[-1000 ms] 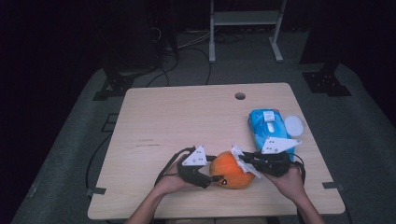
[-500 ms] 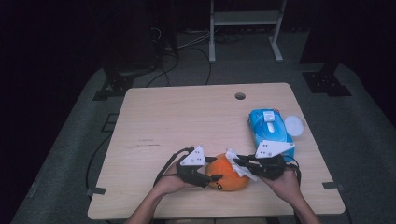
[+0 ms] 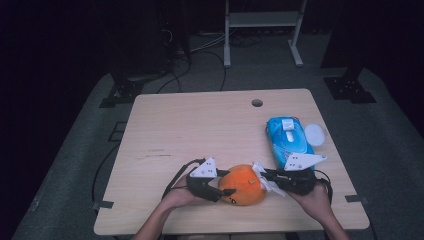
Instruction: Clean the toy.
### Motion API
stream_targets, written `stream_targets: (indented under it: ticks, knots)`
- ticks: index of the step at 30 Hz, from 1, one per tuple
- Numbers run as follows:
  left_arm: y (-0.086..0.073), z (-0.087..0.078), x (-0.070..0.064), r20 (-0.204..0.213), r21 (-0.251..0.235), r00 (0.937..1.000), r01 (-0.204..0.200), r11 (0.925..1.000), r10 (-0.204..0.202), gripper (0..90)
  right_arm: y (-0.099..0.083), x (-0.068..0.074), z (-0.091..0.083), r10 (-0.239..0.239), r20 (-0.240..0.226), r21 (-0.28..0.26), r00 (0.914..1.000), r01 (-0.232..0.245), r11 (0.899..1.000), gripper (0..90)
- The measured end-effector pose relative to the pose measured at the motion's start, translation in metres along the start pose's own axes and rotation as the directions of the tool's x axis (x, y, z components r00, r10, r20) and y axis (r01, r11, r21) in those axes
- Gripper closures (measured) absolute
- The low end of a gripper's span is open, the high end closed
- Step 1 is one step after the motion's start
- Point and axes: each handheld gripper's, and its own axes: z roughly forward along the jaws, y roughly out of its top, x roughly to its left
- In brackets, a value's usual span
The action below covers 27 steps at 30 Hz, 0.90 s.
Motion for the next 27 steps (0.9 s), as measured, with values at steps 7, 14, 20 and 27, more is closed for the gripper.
stream_targets:
  ticks: [7, 14, 20, 27]
  knots:
    - [0.002, 0.002, -0.005, 0.01, 0.006, 0.9996, -0.027, 0.9996, 0.027, 40.0, 0.016, 0.004, 0.015, -0.02, -0.029, -0.028, 0.9994, 0.019, 0.999, 84.1]
    - [-0.001, 0.002, -0.005, 0.016, 0.004, 0.9998, -0.009, 1.0, 0.009, 40.1, 0.022, 0.007, 0.026, -0.029, -0.058, -0.033, 0.9979, 0.028, 0.999, 84.1]
    - [-0.001, 0.002, -0.003, 0.016, 0.005, 0.9998, 0.009, 0.9999, -0.01, 40.1, 0.007, -0.002, 0.012, 0.018, -0.037, -0.029, 0.9992, -0.019, 0.999, 84.1]
    - [-0.001, 0.002, -0.002, 0.016, -0.003, 0.9997, 0.018, 0.9998, -0.018, 39.6, -0.019, -0.01, -0.008, 0.083, -0.019, -0.003, 0.9964, -0.083, 0.997, 84.1]
